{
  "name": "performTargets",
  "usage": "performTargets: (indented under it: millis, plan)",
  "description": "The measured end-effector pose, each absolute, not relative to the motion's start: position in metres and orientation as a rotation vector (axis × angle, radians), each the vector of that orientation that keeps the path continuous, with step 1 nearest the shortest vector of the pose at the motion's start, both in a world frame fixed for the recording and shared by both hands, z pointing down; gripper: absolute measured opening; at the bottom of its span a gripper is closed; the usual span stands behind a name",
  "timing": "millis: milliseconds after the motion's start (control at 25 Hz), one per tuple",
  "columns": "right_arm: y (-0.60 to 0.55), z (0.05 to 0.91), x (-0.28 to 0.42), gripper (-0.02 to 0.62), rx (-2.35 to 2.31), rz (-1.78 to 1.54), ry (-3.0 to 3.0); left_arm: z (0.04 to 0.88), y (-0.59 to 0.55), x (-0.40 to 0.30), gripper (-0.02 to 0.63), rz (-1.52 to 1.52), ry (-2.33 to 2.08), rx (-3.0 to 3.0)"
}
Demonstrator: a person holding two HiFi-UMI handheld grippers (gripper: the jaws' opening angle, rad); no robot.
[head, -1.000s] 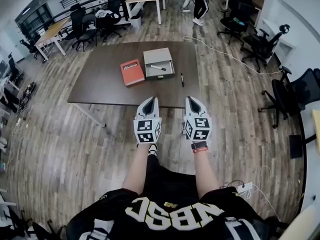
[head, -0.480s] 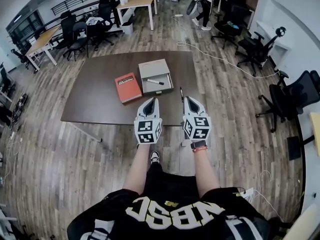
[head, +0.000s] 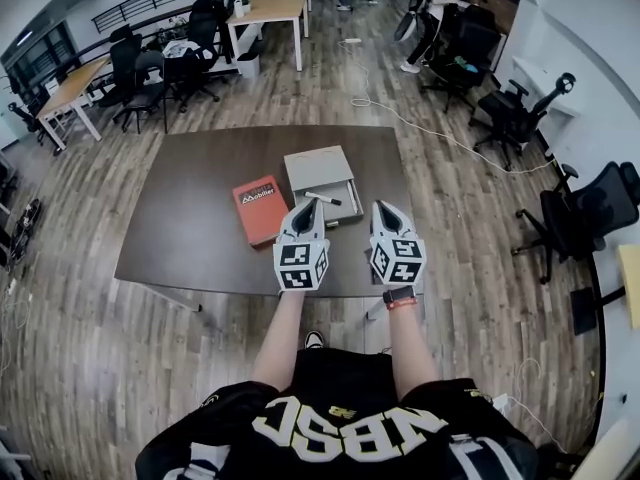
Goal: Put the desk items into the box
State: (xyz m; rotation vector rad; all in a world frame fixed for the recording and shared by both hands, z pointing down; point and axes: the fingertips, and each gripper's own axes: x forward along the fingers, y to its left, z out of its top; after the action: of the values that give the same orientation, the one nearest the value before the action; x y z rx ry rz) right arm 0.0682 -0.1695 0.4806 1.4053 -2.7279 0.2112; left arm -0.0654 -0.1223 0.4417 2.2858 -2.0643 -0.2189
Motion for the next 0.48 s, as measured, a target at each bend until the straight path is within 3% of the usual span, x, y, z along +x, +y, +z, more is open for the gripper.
performTargets:
  millis: [480]
  plan:
    - [-0.23,0.525,0.038,0.008,1.424,0.249,-2.62,0.494,-0.182,-0.092,0.014,-0.128,-1.938,2.31]
